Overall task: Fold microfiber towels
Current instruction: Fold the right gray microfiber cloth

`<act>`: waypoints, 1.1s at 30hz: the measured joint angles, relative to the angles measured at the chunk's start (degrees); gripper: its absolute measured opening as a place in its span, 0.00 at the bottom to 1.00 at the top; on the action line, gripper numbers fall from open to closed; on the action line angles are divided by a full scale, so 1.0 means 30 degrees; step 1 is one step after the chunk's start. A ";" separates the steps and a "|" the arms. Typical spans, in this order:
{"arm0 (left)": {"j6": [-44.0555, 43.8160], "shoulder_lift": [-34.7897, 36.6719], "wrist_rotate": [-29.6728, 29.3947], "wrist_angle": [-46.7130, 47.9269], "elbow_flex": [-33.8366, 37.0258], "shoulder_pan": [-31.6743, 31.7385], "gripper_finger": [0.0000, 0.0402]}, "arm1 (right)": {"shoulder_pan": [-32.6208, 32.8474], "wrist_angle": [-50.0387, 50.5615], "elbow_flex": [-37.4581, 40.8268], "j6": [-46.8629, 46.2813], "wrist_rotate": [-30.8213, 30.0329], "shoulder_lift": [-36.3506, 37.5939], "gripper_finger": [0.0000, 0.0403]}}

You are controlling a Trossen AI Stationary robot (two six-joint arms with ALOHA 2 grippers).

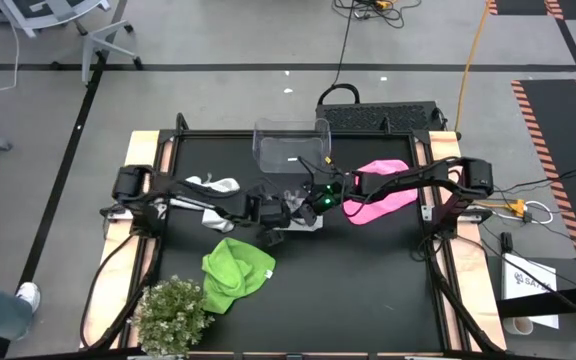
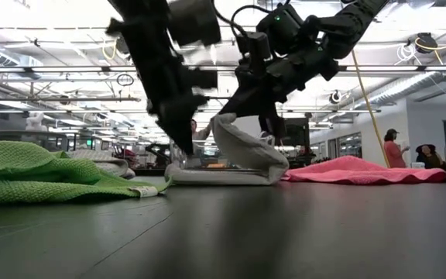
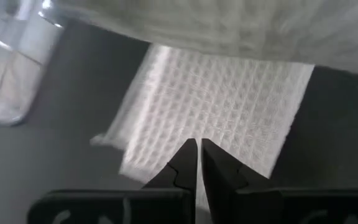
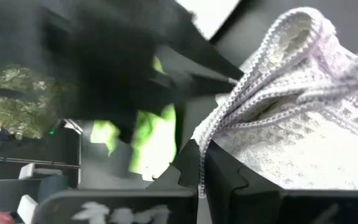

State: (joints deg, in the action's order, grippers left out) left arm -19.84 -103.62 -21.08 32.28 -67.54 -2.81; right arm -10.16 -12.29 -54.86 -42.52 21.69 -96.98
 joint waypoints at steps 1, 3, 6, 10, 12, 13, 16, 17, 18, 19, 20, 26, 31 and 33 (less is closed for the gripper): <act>-0.0050 0.0450 -0.0003 0.0553 -0.0018 -0.0067 0.06 | -0.0005 0.0028 0.0015 0.0049 0.0000 -0.0021 0.00; -0.0101 0.0978 -0.0219 0.1434 -0.0031 -0.0217 0.06 | -0.0020 0.0055 0.0026 0.0107 -0.0024 -0.0015 0.00; -0.0390 0.1098 -0.0399 0.1645 0.0675 -0.0359 0.06 | -0.0072 0.0036 0.0026 0.0125 -0.0064 -0.0009 0.00; -0.1395 0.0823 0.0146 0.0818 0.2319 -0.0467 0.06 | -0.0070 0.0043 0.0026 0.0326 -0.0073 -0.0009 0.00; -0.1893 0.0818 0.0189 0.0145 0.3065 -0.0464 0.06 | -0.0075 0.0069 0.0026 0.0326 -0.0008 -0.0009 0.00; -0.2017 0.0825 0.0182 -0.0479 0.3298 -0.0464 0.06 | -0.0077 0.0068 0.0026 0.0333 0.0137 -0.0009 0.00; -0.2081 0.0840 0.0182 -0.1687 0.3716 -0.0439 0.06 | -0.0077 0.0084 0.0034 0.0352 0.0306 -0.0009 0.00; -0.2064 0.0840 0.0189 -0.2125 0.3804 -0.0435 0.06 | -0.0077 0.0128 0.0034 0.0384 0.0312 -0.0009 0.00; -0.2061 0.0840 0.0197 -0.2742 0.3896 -0.0435 0.06 | -0.0077 0.0167 0.0034 0.0384 0.0306 -0.0009 0.00; -0.2063 0.0844 0.0189 -0.3357 0.3995 -0.0435 0.06 | -0.0077 0.0181 0.0034 0.0372 0.0300 -0.0009 0.00; -0.2068 0.0855 0.0189 -0.3812 0.4098 -0.0435 0.06 | -0.0077 0.0177 0.0034 0.0359 0.0300 -0.0009 0.00; -0.1915 0.0397 0.0556 -0.6500 0.4437 -0.0435 0.06 | -0.0077 0.0014 0.0034 0.0080 0.0291 -0.0009 0.00; -0.1930 -0.0321 0.0911 -0.6861 0.4413 -0.0435 0.06 | -0.0077 -0.0205 0.0041 -0.0053 0.0291 -0.0009 0.00; -0.1914 -0.0341 0.0918 -0.6857 0.4413 -0.0435 0.06 | -0.0077 -0.0417 0.0041 -0.0222 0.0272 -0.0009 0.00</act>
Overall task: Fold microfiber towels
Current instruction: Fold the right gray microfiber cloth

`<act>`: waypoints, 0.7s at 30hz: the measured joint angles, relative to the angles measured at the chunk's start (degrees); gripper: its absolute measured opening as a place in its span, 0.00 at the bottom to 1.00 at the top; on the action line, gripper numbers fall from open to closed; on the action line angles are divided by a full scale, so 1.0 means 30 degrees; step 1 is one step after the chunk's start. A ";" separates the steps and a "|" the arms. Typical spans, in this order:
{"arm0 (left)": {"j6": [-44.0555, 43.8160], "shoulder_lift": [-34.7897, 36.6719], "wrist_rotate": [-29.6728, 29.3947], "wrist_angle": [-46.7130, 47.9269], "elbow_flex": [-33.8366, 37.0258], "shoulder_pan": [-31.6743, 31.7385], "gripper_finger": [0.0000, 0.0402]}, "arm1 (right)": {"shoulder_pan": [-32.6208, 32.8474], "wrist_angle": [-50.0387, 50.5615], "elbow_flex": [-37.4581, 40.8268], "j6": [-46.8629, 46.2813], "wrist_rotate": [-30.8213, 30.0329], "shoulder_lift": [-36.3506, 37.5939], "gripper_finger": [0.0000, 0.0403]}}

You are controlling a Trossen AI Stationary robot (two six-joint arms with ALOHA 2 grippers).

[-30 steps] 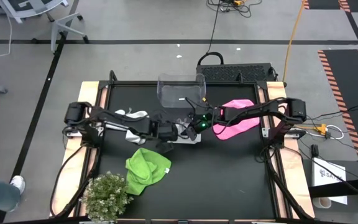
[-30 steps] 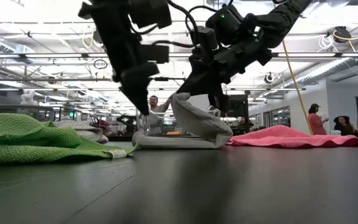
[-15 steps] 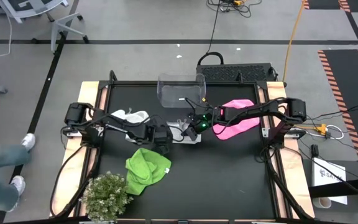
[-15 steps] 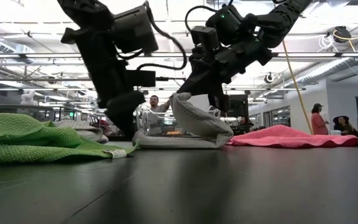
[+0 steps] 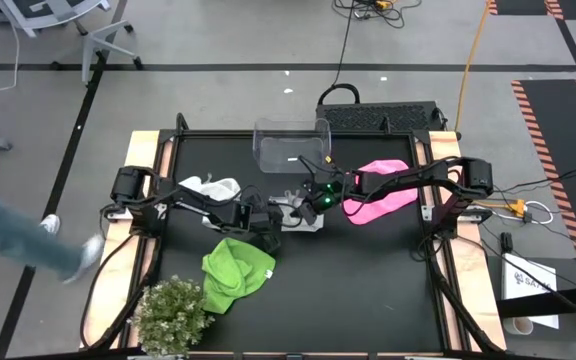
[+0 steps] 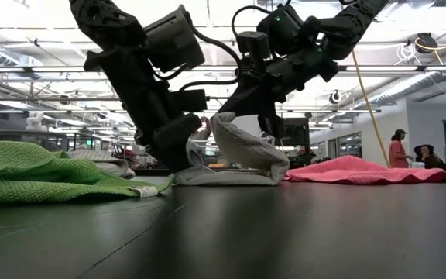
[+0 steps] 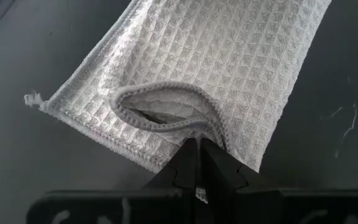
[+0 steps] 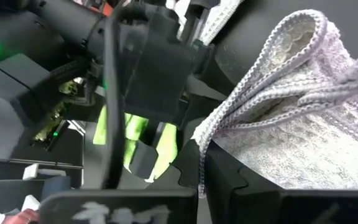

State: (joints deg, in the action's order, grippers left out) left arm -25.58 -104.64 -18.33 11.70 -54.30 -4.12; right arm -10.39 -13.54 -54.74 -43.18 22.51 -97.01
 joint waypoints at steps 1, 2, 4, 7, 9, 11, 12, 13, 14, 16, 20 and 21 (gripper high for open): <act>0.0038 0.0000 -0.0007 0.0008 0.0000 0.0001 0.06 | 0.0000 -0.0030 0.0000 -0.0039 -0.0047 0.0000 0.00; 0.0122 0.0007 -0.0014 0.0022 0.0000 0.0007 0.06 | 0.0000 -0.0021 0.0000 -0.0080 -0.0119 0.0000 0.00; 0.0367 0.0170 0.0023 0.0197 0.0013 0.0077 0.06 | 0.0073 -0.0087 0.0000 -0.0067 -0.0500 0.0000 0.00; 0.0363 0.0189 0.0035 0.0627 -0.0006 0.0133 0.06 | 0.0255 -0.0880 0.0000 -0.0028 -0.0534 0.0000 0.00; 0.0352 0.0487 0.0130 0.1998 -0.0267 0.0211 0.06 | 0.0352 -0.0804 -0.0007 0.0195 -0.0584 0.0022 0.00; 0.0283 0.0803 0.0146 0.4230 -0.0731 0.0226 0.06 | 0.0377 -0.0277 -0.0007 0.0317 -0.0628 0.0015 0.00; 0.0283 0.1100 0.0054 0.5236 -0.1034 0.0226 0.06 | 0.0339 -0.0087 -0.0007 0.0431 -0.0642 0.0006 0.00; 0.0282 0.1467 -0.0233 0.6210 -0.1273 0.0214 0.06 | 0.0289 -0.0036 0.0000 0.0524 -0.0644 0.0000 0.00; 0.0282 0.1914 -0.0583 0.6893 -0.1491 0.0168 0.05 | 0.0232 0.0016 -0.0007 0.0603 -0.0658 0.0000 0.00; 0.0283 0.2700 -0.1018 0.7226 -0.1625 0.0073 0.02 | 0.0152 0.0119 -0.0007 0.0724 -0.0660 0.0000 0.00; -0.0134 0.3468 -0.1463 0.7650 -0.1598 0.0058 0.02 | 0.0087 0.0181 -0.0007 0.0839 -0.0571 0.0000 0.00; -0.0273 0.3522 -0.1541 0.7875 -0.1629 0.0066 0.02 | 0.0087 0.0168 -0.0007 0.0839 -0.0571 0.0000 0.00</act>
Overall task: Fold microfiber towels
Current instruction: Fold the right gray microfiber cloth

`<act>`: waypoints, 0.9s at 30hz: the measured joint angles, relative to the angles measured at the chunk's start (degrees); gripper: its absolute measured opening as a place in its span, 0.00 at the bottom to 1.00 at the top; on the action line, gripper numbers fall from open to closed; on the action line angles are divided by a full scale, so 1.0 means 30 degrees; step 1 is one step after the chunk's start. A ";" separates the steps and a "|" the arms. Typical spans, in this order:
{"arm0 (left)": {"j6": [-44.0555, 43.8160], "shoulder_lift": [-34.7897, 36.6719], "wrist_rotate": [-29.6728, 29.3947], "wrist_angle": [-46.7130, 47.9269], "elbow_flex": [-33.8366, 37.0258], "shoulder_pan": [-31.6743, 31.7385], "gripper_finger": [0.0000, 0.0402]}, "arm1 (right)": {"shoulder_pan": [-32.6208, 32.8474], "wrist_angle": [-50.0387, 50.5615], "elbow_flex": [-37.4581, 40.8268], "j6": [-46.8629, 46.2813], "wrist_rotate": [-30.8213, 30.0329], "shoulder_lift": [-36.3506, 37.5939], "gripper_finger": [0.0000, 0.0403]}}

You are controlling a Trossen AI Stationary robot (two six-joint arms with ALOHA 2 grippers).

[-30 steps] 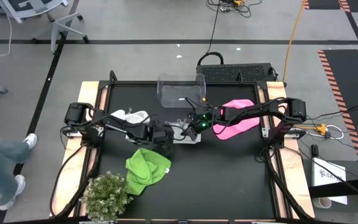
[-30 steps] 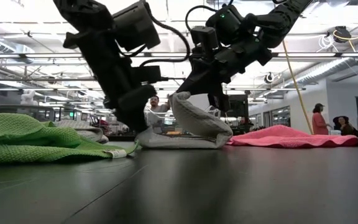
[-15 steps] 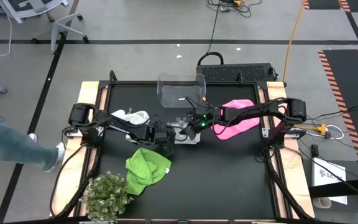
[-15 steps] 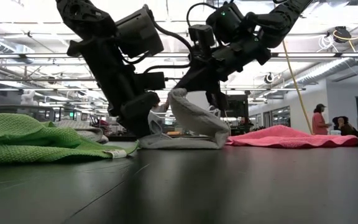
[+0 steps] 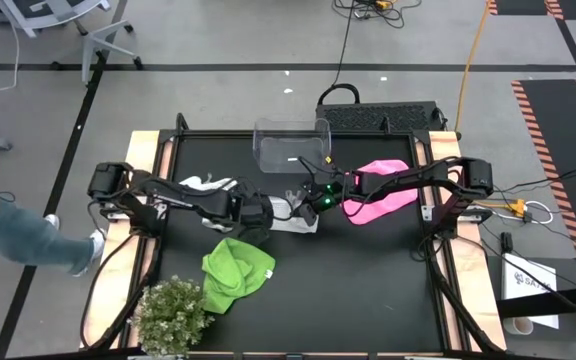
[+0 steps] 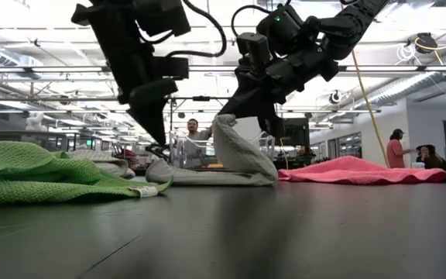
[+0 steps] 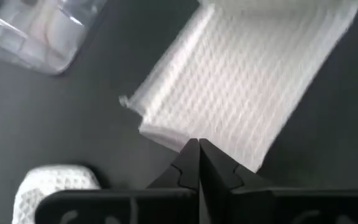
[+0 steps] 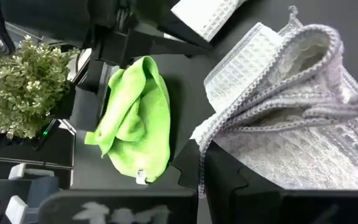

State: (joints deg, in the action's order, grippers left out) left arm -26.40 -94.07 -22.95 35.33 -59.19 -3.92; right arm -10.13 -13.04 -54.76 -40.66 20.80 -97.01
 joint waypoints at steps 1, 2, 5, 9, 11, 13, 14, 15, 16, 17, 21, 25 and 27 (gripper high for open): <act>-0.0121 0.0022 -0.0089 0.0592 0.0023 0.0000 0.03 | 0.0000 0.0000 0.0000 0.0000 0.0007 0.0000 0.00; -0.0260 -0.0078 -0.0195 0.1197 0.0098 0.0000 0.02 | 0.0000 -0.0094 0.0000 -0.0014 0.0029 0.0000 0.00; -0.0393 -0.0562 0.0192 0.1302 0.0555 0.0029 0.01 | 0.0042 -0.0919 0.0000 -0.0163 0.0105 0.0000 0.00; -0.0913 -0.0697 0.0628 0.1265 0.1183 0.0029 0.02 | 0.0080 -0.0912 -0.0476 -0.0134 0.0362 0.0000 0.00; -0.0974 -0.0697 0.0675 0.1218 0.1630 0.0015 0.02 | 0.0080 -0.0431 -0.0925 0.0222 0.0584 0.0000 0.00; -0.0982 -0.0821 0.0699 0.0313 0.2040 0.0036 0.01 | 0.0080 0.0078 -0.1216 0.0446 0.0611 0.0001 0.00; -0.0981 -0.0841 0.0703 -0.0048 0.2218 0.0036 0.01 | 0.0087 0.0138 -0.1304 0.0488 0.0605 0.0000 0.00; -0.0938 -0.0806 0.0709 -0.0385 0.2387 0.0047 0.01 | 0.0082 0.0146 -0.1311 0.0490 0.0605 0.0000 0.00; -0.0873 -0.0792 0.0773 -0.0987 0.2553 0.0051 0.01 | 0.0080 0.0155 -0.1316 0.0473 0.0605 0.0000 0.00; -0.0810 -0.0796 0.0803 -0.1805 0.2736 0.0091 0.01 | 0.0084 0.0258 -0.1333 0.0433 0.0608 0.0004 0.00; -0.0358 -0.0797 0.1001 -0.3691 0.3325 0.0397 0.01 | 0.0285 0.0869 -0.1333 0.0357 0.0597 0.0001 0.00; -0.0165 -0.0797 0.1626 -0.4292 0.3378 0.0827 0.01 | 0.0430 0.1046 -0.1333 0.0357 0.0612 0.0007 0.00; -0.0236 -0.0797 0.1960 -0.4849 0.3378 0.0861 0.01 | 0.0423 0.1034 -0.1333 0.0357 0.0627 0.0009 0.00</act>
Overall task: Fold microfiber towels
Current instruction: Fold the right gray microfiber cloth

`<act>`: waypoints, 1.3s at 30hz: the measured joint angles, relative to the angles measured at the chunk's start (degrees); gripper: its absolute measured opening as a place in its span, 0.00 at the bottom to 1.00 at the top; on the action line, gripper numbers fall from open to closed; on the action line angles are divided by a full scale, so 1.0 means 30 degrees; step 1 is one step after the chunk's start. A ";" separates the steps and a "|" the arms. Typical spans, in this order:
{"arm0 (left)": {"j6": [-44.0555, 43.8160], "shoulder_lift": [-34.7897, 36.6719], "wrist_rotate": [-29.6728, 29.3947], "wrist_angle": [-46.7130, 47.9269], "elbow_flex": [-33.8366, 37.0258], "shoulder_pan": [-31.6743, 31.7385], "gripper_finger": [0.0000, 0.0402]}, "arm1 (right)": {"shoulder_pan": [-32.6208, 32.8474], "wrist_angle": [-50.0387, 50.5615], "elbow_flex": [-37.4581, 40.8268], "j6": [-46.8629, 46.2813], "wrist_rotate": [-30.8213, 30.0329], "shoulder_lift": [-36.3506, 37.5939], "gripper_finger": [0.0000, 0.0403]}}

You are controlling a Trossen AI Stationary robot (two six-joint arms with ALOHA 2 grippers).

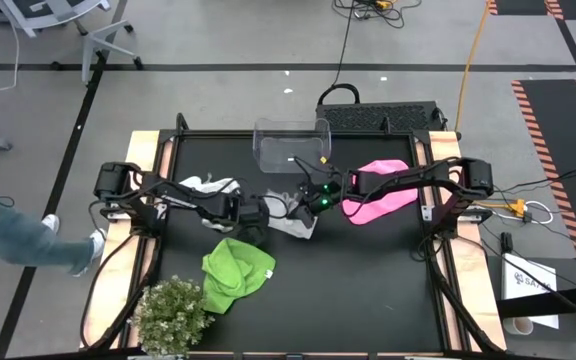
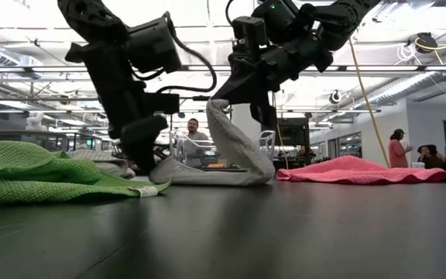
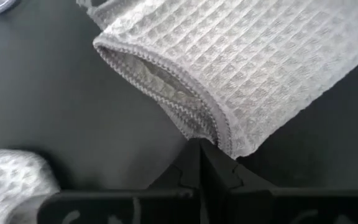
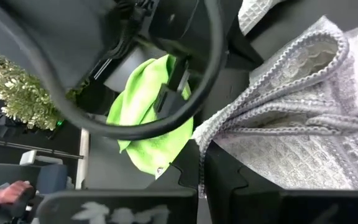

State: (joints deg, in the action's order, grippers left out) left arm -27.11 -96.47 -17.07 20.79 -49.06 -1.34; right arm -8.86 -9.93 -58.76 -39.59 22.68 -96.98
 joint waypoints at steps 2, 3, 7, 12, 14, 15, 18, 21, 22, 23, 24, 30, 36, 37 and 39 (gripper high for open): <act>-0.0182 -0.0025 0.0389 -0.0827 0.0000 -0.0100 0.01 | -0.0007 0.0098 0.0000 0.0003 0.0017 0.0179 0.00; -0.0311 -0.0204 0.0511 -0.1252 0.0000 -0.0199 0.01 | -0.0007 0.0096 0.0000 0.0032 0.0023 0.0273 0.00; -0.1037 -0.1137 0.1097 -0.2487 -0.0030 -0.0671 0.01 | -0.0131 0.0304 0.0000 0.0331 0.0039 0.0693 0.00; -0.1527 -0.1834 0.1257 -0.3979 -0.0095 -0.1102 0.00 | -0.0138 0.0802 -0.0004 0.0475 -0.0117 0.0545 0.00; -0.1539 -0.1888 0.1361 -0.4332 -0.0170 -0.1094 0.01 | -0.0138 0.0802 0.0000 0.0488 -0.0131 0.0240 0.00; -0.1539 -0.1901 0.1415 -0.4238 -0.0289 -0.1094 0.01 | -0.0138 0.0774 0.0000 0.0501 -0.0152 0.0150 0.00; -0.1212 -0.1929 0.1517 -0.4149 -0.0496 -0.1072 0.00 | -0.0138 0.0766 -0.0003 0.0927 -0.0665 0.0151 0.00; -0.1020 -0.1945 0.1548 -0.4112 -0.0601 -0.1078 0.01 | -0.0138 0.0538 0.0000 0.1228 -0.1014 0.0103 0.00; -0.1014 -0.1945 0.1548 -0.4117 -0.0605 -0.1058 0.01 | -0.0138 0.0382 0.0000 0.1226 -0.1020 0.0093 0.01; -0.1028 -0.1945 0.1555 -0.4109 -0.0605 -0.1058 0.01 | -0.0138 0.0335 0.0000 0.1131 -0.1020 0.0093 0.03; -0.1043 -0.1945 0.1554 -0.4095 -0.0612 -0.1058 0.01 | -0.0138 0.0328 0.0000 0.1006 -0.1006 0.0100 0.04; -0.1007 -0.1945 0.1555 -0.4012 -0.0612 -0.1051 0.02 | -0.0092 0.0393 0.0000 0.0395 -0.0506 0.0100 0.18; -0.0985 -0.1945 0.1548 -0.3843 -0.0627 -0.1058 0.01 | -0.0022 0.0421 0.0007 0.0320 -0.0037 0.0270 0.29; -0.0985 -0.1942 0.1548 -0.3827 -0.0627 -0.1051 0.01 | -0.0022 0.0320 0.0007 0.0437 -0.0044 0.0318 0.30; -0.0996 -0.1938 0.1541 -0.3733 -0.0627 -0.1058 0.02 | -0.0071 0.0302 0.0007 0.0427 -0.0045 0.0462 0.32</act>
State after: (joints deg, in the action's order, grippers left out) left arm -30.10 -102.28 -12.45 9.59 -50.94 -4.51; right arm -9.08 -9.03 -58.74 -38.31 22.54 -95.60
